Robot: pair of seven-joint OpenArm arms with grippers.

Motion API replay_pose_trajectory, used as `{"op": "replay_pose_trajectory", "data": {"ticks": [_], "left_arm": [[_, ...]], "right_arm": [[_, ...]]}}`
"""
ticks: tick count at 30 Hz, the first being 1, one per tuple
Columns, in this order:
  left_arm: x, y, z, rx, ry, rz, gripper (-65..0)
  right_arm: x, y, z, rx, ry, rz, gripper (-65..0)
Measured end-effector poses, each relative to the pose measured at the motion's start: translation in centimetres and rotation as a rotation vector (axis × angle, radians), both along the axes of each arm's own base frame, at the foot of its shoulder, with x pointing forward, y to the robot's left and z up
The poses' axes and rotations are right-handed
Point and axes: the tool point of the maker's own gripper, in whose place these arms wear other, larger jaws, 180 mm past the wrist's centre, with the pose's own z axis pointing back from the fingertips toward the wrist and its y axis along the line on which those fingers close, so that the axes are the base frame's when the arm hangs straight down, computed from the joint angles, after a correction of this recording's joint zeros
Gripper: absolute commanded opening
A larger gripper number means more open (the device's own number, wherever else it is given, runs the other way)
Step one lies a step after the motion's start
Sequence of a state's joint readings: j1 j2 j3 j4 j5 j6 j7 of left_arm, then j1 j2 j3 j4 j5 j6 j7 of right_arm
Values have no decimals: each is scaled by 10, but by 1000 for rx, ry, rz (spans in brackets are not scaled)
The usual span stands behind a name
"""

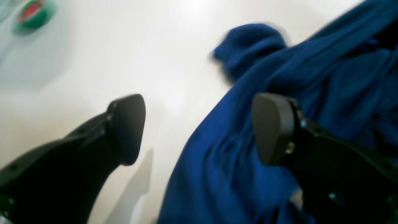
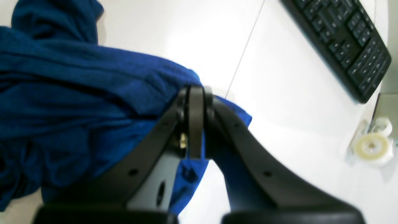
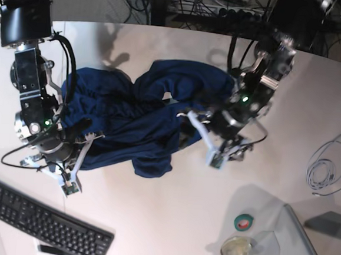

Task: Layout the t-shirt on the table in an organized manner, then fold the t-shirt properly
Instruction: 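Lift the shirt with both grippers and shake it out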

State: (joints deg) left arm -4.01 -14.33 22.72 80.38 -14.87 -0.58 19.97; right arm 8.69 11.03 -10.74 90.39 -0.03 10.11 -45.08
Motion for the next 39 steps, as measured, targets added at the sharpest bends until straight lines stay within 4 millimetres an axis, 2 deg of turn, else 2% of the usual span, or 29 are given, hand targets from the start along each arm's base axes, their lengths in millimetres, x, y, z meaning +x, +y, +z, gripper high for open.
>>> {"op": "replay_pose_trajectory", "data": {"ticks": [3,6,8,11,13,14,16,20,24,26,28,30,32,35,37,39], "left_arm": [[15,-41,-4,6,9,-117,-138],[19,-80,-12,-56,54,-181,-138],[18,-92,-26,-65,102,-190,-138],[17,-88,-44,-36,152,-172,-140],[19,-83,-47,-29,162,-156,-151],[20,-83,-47,-30,162,-154,-181],[22,-86,-44,-37,155,-156,-309],[22,-93,-36,-55,136,-168,-638],[30,-88,-13,-53,69,-181,-650],[32,-82,1,-42,24,-183,-650],[29,-79,17,-54,-15,-207,-650],[22,-74,24,-16,0,-220,-650],[17,-75,34,10,16,-238,-650],[18,-74,65,21,-47,-273,-650],[29,-55,79,20,-76,-233,-650],[44,-27,86,24,-90,-154,-650]], "right_arm": [[0,-1,0,0,-1,-1,-647],[-1,1,-1,4,2,0,-647],[-4,-1,-4,2,10,-4,-647],[-7,-2,-7,-1,19,-5,-647],[-9,0,-9,4,24,-4,-647],[-10,1,-10,6,26,-4,-647],[-11,0,-11,4,29,-4,-648],[-11,-3,-11,-1,28,-5,-648],[-11,-3,-11,-2,26,-4,-648],[-12,-5,-18,-3,43,-9,-648],[-16,-8,-31,-9,83,-17,-648],[-19,-9,-39,-5,95,-18,-648],[-16,-8,-40,3,77,-13,-648],[-16,-7,-40,4,74,-10,-648],[-14,-2,-38,19,68,2,-648],[-1,10,-26,33,39,35,-648]]}}
